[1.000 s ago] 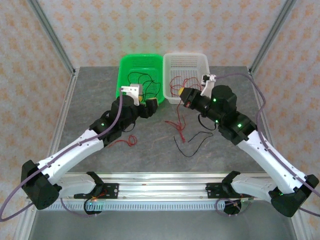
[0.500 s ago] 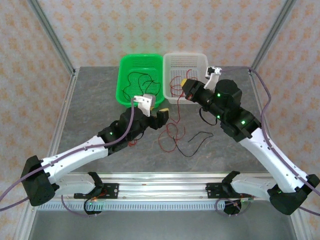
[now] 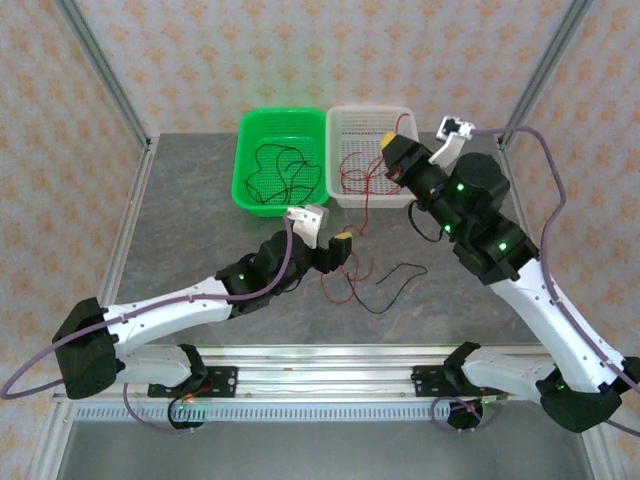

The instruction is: Untangle the cables

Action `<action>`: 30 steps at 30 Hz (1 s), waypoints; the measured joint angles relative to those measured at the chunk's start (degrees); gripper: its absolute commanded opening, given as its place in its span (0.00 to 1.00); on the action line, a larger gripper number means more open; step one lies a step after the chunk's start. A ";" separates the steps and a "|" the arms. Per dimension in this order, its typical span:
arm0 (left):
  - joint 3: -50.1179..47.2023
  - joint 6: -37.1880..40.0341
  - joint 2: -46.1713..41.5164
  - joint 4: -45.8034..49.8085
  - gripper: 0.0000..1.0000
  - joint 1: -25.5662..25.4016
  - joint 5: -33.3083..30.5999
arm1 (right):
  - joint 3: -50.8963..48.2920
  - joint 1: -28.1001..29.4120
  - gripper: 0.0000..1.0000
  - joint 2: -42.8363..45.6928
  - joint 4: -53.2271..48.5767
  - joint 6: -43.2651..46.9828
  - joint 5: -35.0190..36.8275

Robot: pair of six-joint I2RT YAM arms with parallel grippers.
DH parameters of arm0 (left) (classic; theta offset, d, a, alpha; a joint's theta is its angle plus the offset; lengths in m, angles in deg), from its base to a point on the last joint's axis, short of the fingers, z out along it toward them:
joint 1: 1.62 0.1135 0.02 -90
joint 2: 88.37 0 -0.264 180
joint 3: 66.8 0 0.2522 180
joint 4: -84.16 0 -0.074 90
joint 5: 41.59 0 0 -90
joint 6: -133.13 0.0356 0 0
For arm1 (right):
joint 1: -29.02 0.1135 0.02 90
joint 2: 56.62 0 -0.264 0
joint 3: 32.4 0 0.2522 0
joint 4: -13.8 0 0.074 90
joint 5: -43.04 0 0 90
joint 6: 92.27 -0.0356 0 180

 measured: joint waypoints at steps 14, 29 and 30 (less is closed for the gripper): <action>-3.32 -0.02 -2.60 -0.63 0.73 -0.39 -2.60 | 24.96 -0.96 0.00 -13.27 -5.84 8.44 3.65; -7.30 -1.49 -7.43 -1.57 0.73 -0.39 -2.97 | 41.90 -4.52 0.00 -24.63 -8.04 19.28 10.05; -7.52 -1.60 -7.98 -1.62 0.73 -0.39 -3.08 | 42.05 -5.31 0.00 -25.49 -7.78 19.78 10.03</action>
